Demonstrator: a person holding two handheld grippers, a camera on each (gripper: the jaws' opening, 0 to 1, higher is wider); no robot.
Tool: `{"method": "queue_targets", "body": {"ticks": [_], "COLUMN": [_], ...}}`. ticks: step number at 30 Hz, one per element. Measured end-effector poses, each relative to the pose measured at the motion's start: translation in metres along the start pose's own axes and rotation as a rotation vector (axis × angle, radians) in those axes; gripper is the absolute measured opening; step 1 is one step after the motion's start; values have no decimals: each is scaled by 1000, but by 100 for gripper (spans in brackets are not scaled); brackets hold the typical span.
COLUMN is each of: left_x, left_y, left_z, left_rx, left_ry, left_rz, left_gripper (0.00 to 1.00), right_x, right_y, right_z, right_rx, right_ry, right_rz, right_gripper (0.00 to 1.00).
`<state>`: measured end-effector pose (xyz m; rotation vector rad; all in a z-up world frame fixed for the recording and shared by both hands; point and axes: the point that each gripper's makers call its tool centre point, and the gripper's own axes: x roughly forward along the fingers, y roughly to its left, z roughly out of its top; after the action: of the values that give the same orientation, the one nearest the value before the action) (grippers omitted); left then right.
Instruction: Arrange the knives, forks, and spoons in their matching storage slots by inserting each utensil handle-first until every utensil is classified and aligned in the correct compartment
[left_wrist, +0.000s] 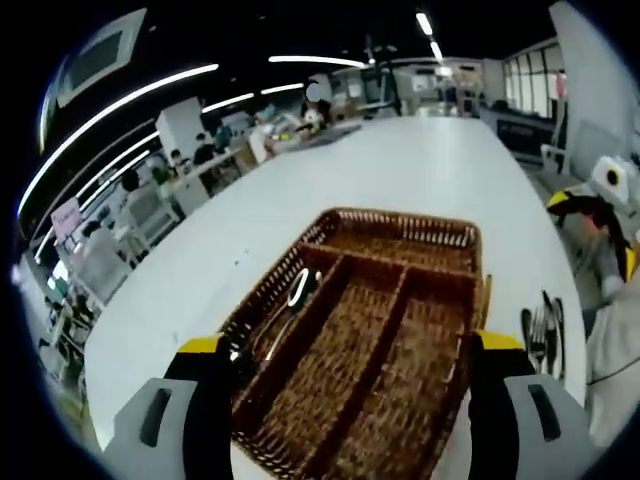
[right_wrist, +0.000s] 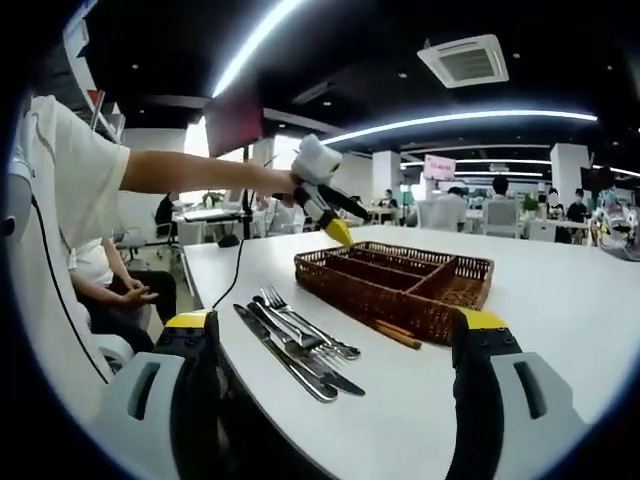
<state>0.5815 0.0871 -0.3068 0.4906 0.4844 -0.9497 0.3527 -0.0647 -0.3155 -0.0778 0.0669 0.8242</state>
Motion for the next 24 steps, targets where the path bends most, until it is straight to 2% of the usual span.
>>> {"method": "queue_targets", "body": {"ticks": [5,12,18,24], "left_x": [-6,-18,-23,-29], "left_y": [-10,-14,-15,-14], "left_z": [-9,-19,-29,-34], "left_rx": [-19,-37,-41,-68], "left_ry": [-20,-38,-41,-79], "left_rz": [10,29,34,71], "left_gripper": [100,100,100,100], "right_x": [4,11,12,14], "right_y": [4,15,17,13], "right_z": [-3,-4,-4,-8], "right_rx": [2,-12,-17,-19], "right_ry": [22,42,49,65], "right_rz": [6,33,36,22], "right_gripper": [100,100,100,100]}}
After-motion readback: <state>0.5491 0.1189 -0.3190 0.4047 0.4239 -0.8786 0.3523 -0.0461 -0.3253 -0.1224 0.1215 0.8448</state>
